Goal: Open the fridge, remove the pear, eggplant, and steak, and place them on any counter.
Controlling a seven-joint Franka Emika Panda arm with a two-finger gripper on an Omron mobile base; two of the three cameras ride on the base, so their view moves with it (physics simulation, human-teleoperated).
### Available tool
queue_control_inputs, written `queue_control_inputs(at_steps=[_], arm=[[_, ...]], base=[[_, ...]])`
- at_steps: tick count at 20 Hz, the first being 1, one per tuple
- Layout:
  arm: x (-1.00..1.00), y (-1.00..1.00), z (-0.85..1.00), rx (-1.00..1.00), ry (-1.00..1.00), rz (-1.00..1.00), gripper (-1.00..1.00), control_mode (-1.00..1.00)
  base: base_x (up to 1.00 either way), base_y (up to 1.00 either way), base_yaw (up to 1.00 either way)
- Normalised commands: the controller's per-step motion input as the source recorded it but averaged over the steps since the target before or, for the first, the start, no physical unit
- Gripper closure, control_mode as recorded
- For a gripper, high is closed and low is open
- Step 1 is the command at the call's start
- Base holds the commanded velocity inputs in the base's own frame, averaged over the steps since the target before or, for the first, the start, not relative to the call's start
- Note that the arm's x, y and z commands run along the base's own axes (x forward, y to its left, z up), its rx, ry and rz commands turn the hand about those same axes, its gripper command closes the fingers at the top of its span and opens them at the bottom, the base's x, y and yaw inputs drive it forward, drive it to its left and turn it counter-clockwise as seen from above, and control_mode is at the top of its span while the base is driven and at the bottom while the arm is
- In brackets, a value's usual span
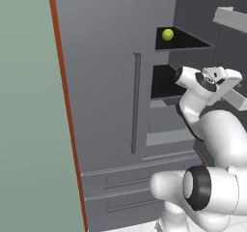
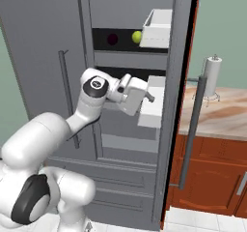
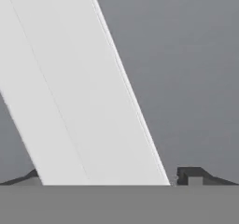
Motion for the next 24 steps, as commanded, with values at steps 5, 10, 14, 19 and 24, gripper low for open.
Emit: queue_control_inputs(at_steps=[5,10,14,19,24], arm=[[-0.15,-0.95,0.72,0.0,-0.08,0.01,-1.0,-1.0],[-0.84,-0.71,0.68,0.0,-0.22,0.04,-1.0,-1.0],[-1.0,-0.26,0.85,-0.01,-0.24,0.0,-1.0,-1.0],[-1.0,0.0,0.82,-0.01,-0.1,0.0,-1.0,-1.0],[-1.0,0.01,0.83,-0.02,-0.06,0.0,-1.0,-1.0]], base=[[0.0,0.0,0.0],[0.0,0.0,0.0],[0.0,0.0,0.0],[0.0,0.0,0.0],[0.0,0.0,0.0]])
